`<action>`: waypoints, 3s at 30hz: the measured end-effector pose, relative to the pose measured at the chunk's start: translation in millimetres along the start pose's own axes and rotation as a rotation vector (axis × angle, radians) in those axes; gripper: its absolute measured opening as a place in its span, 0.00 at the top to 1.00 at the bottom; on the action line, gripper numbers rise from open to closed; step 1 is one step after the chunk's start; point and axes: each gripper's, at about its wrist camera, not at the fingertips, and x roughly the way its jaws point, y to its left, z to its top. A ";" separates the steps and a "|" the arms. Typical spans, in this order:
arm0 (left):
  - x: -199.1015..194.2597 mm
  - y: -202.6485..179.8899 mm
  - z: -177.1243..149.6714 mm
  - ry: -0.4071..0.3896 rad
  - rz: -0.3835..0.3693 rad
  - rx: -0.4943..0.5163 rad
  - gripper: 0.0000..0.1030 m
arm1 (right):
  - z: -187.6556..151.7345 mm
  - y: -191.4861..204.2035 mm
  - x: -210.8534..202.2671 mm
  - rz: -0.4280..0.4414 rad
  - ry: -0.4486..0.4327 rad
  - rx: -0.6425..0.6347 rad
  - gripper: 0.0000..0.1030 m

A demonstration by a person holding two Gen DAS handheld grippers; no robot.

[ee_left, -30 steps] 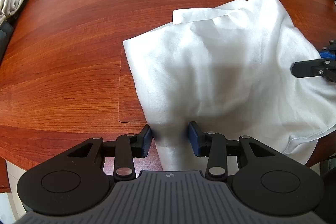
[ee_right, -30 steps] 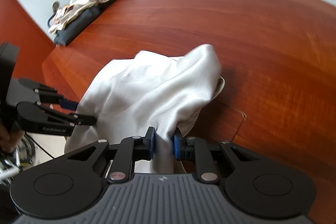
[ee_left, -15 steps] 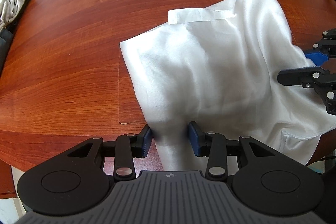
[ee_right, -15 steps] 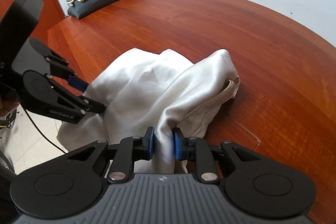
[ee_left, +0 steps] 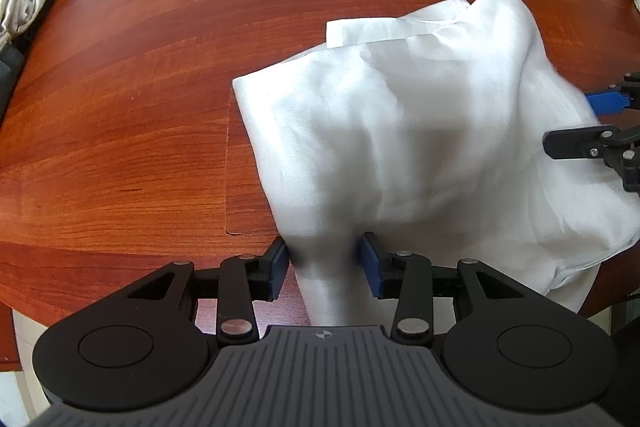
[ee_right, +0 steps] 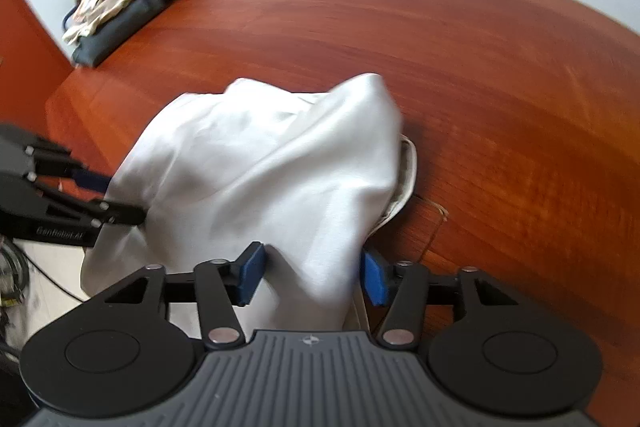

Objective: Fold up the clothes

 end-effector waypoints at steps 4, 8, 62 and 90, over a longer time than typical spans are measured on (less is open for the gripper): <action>1.3 8.4 -2.7 -0.026 -0.040 -0.061 0.54 | 1.2 -11.3 4.0 0.019 -0.003 0.060 0.35; 4.2 19.0 -4.5 -0.034 -0.091 -0.147 0.53 | 3.9 -19.2 13.2 0.054 -0.005 0.098 0.35; -102.2 66.5 -16.2 -0.366 0.021 -0.221 0.80 | 119.5 152.2 -31.8 0.056 -0.094 -0.150 0.91; -111.4 72.7 -24.4 -0.341 0.043 -0.233 0.80 | 100.1 153.8 -32.2 0.040 -0.127 -0.170 0.92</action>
